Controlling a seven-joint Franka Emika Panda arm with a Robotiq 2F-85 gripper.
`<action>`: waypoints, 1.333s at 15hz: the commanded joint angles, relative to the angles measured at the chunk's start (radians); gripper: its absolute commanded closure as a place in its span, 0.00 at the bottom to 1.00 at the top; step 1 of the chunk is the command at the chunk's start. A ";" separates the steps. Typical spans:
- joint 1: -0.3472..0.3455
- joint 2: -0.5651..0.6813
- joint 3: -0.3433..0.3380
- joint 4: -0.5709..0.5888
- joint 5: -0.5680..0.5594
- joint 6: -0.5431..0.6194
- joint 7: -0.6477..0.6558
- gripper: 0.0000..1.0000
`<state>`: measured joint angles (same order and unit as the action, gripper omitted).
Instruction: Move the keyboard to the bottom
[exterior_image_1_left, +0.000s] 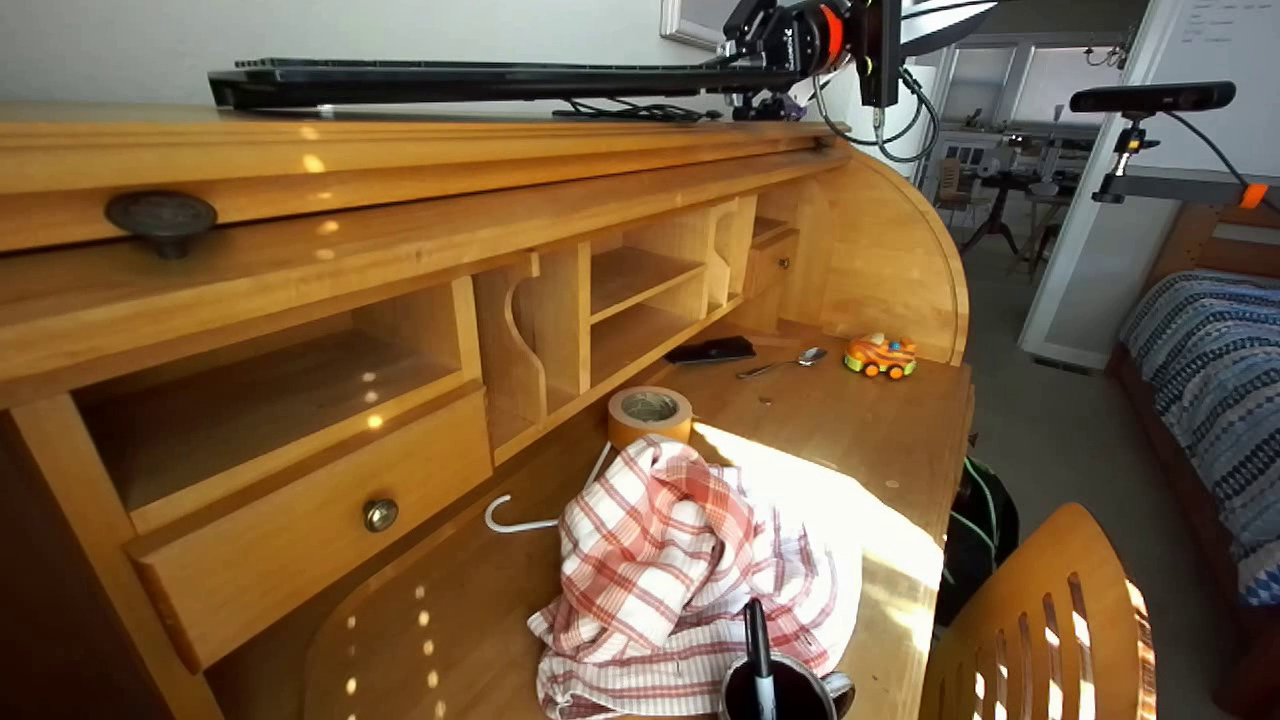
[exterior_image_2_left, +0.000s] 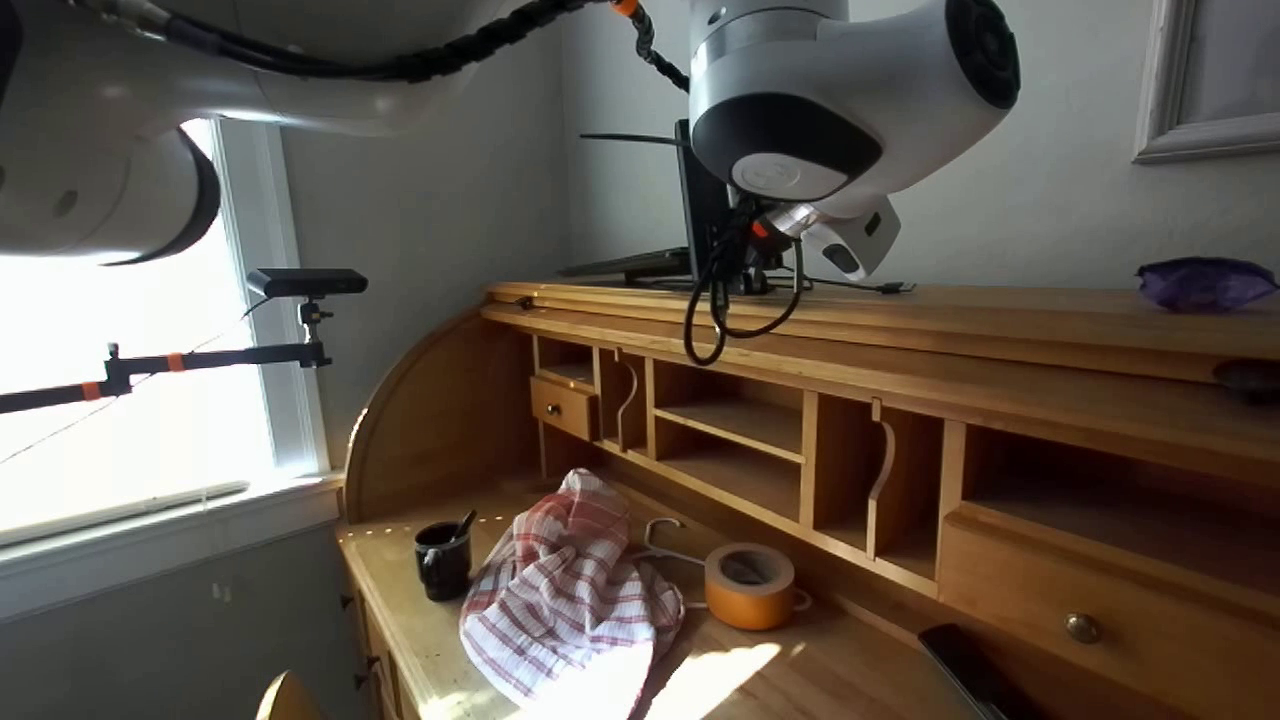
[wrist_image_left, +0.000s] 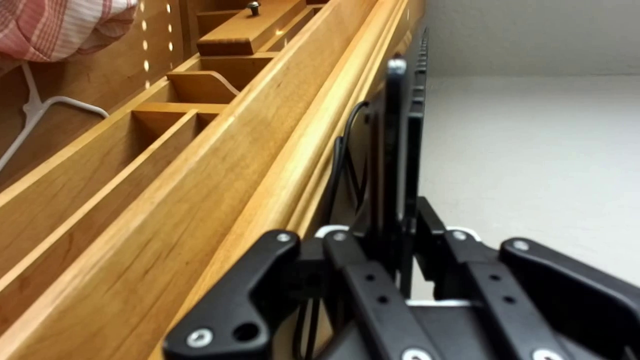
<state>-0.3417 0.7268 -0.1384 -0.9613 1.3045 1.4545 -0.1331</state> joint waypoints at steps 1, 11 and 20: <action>-0.035 -0.020 0.032 0.001 0.046 -0.102 0.075 0.95; -0.157 -0.001 0.119 0.062 0.170 -0.275 0.260 0.95; -0.141 -0.018 0.091 0.069 0.123 -0.275 0.249 0.95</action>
<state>-0.4866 0.7161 -0.0333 -0.9136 1.4461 1.2055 0.1044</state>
